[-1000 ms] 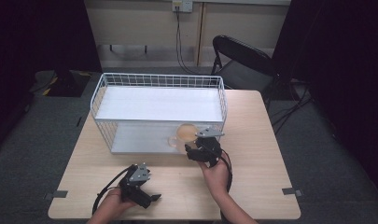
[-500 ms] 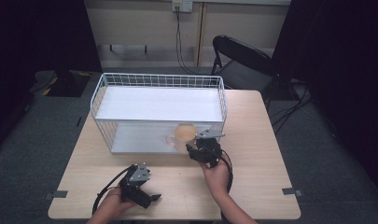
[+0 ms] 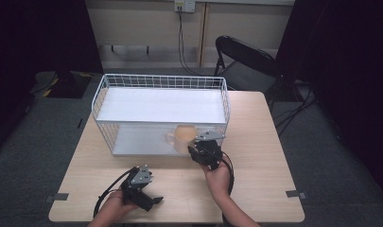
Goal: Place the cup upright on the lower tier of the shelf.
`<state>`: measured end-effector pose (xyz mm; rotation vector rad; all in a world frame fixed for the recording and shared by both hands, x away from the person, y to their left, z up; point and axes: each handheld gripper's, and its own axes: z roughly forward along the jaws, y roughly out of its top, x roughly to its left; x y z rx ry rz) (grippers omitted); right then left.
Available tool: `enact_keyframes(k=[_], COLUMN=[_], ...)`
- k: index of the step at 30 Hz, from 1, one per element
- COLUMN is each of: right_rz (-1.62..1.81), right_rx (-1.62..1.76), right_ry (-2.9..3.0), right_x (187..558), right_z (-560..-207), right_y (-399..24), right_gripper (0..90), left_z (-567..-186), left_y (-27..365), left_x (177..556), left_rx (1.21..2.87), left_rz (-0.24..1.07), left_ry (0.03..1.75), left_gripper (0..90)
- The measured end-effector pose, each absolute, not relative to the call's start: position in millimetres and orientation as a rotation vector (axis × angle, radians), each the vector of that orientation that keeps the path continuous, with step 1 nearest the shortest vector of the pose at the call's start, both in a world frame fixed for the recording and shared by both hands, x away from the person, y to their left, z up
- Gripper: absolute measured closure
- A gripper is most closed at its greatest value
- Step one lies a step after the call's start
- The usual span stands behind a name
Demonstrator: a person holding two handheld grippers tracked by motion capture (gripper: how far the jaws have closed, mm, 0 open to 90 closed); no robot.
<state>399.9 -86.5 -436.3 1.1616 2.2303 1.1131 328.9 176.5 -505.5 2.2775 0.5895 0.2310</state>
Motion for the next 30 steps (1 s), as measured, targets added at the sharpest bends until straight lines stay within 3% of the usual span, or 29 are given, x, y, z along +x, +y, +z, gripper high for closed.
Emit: enact_keyframes(k=[10, 30], right_rz=[1.114, 1.107], right_rx=[1.162, 1.162], right_ry=[2.225, 2.224], right_x=[403.4, 411.5], right_z=[-439.3, -444.1], right_y=[-84.7, -73.7], right_gripper=[72.7, 73.7], left_z=[-505.5, -505.5], left_y=[176.5, 176.5], left_x=[328.9, 328.9], left_rx=[2.278, 2.278], left_rz=[0.231, 0.231], left_ry=[0.59, 0.589], left_gripper=[0.1, 0.1])
